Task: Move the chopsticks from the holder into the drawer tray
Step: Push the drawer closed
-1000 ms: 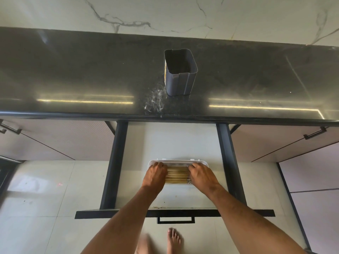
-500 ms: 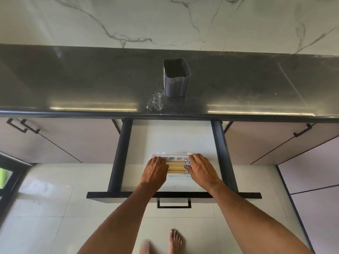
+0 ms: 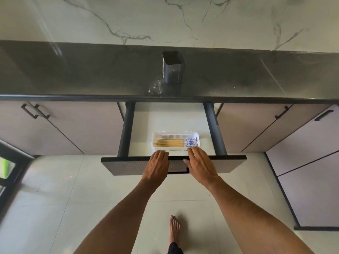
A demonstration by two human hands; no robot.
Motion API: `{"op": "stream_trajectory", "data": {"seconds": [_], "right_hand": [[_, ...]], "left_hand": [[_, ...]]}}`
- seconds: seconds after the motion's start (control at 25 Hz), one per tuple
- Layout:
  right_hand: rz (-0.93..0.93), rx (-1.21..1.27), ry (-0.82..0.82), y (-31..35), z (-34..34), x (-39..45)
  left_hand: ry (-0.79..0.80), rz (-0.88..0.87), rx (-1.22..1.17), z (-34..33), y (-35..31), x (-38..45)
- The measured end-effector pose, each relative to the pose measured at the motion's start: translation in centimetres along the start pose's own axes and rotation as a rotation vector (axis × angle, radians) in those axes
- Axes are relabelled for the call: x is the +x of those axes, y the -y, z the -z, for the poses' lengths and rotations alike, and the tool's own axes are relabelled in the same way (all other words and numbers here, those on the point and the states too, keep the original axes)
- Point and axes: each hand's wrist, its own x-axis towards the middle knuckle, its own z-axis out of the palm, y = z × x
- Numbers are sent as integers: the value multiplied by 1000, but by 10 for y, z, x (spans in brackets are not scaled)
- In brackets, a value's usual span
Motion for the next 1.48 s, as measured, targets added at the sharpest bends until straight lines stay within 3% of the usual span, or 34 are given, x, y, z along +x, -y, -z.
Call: {"op": "stream_trajectory", "data": {"seconds": [0.16, 0.32, 0.64, 1.0, 1.2, 1.48], "right_hand": [[4, 20, -48, 22, -4, -38], [26, 76, -47, 32, -17, -53], [81, 103, 164, 36, -59, -51], [101, 57, 267, 23, -70, -11], [105, -27, 279, 20, -76, 7], [42, -177, 290, 20, -93, 61]], "left_hand": [[-48, -33, 12, -4, -10, -40], [13, -45, 41, -14, -16, -55], [187, -96, 14, -48, -14, -43], [413, -16, 11, -73, 0, -16], [400, -9, -4, -82, 9, 2], [267, 43, -60, -88, 21, 53]]}}
